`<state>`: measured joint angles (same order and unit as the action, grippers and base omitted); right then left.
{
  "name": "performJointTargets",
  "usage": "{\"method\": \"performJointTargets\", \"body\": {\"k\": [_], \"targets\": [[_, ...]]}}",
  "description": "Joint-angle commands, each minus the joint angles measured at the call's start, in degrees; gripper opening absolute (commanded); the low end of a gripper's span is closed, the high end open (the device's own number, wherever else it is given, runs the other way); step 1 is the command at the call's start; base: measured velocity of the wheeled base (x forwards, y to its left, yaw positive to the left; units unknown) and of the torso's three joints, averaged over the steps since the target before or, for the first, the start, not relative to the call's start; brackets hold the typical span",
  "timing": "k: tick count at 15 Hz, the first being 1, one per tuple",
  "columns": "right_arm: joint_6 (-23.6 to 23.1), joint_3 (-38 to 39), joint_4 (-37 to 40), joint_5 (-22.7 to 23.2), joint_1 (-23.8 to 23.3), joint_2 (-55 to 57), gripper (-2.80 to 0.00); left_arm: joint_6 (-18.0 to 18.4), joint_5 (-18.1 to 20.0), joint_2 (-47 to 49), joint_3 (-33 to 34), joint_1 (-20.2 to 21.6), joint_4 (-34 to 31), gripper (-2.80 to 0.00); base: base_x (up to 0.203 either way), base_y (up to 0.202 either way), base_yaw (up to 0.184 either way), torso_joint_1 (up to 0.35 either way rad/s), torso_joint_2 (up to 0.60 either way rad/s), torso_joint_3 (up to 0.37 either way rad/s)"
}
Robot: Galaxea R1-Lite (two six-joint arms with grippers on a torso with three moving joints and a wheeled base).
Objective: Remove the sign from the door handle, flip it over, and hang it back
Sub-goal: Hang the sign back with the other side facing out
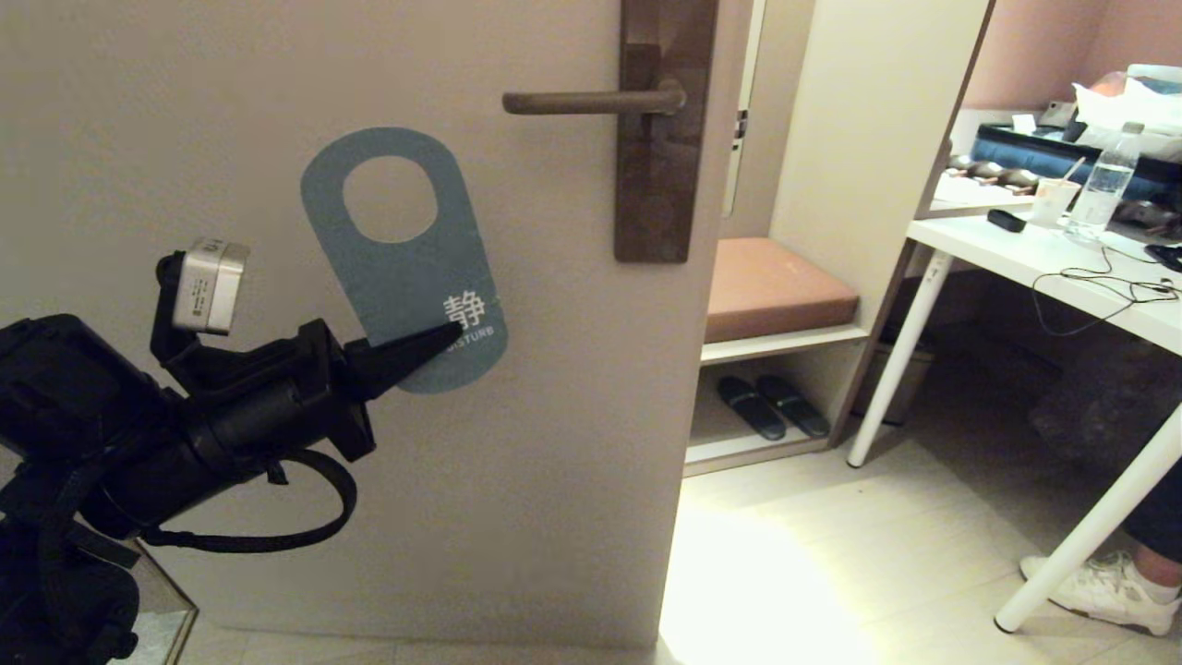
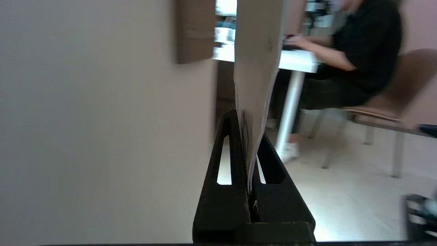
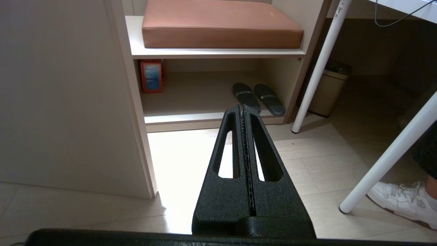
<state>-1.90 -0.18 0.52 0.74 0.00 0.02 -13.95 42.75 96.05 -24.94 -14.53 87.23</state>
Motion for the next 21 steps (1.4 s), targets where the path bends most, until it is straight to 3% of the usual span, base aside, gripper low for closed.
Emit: {"method": "performJointTargets", "body": {"k": [1,5,8,13,21], "targets": [[0.0,0.0,0.0,0.0,0.0,0.0,-2.8,0.2,0.2,-0.3,0.3,3.2,1.7,-2.8,0.0,0.0,0.0,0.0,0.0,0.0],[0.0,0.0,0.0,0.0,0.0,0.0,-2.8,0.4,0.2,-1.3,1.2,9.9,0.7,-2.8,0.0,0.0,0.0,0.0,0.0,0.0],[0.0,0.0,0.0,0.0,0.0,0.0,-2.8,2.0,0.2,-2.7,1.3,9.3,0.6,-2.8,0.0,0.0,0.0,0.0,0.0,0.0],[0.0,0.0,-0.1,0.0,0.0,0.0,-2.8,5.0,-9.1,-2.5,2.8,9.4,0.4,-2.8,0.0,0.0,0.0,0.0,0.0,0.0],[0.0,0.0,0.0,0.0,0.0,0.0,-2.8,10.1,-13.4,-2.5,1.0,9.5,-1.7,-2.8,0.0,0.0,0.0,0.0,0.0,0.0]]}}
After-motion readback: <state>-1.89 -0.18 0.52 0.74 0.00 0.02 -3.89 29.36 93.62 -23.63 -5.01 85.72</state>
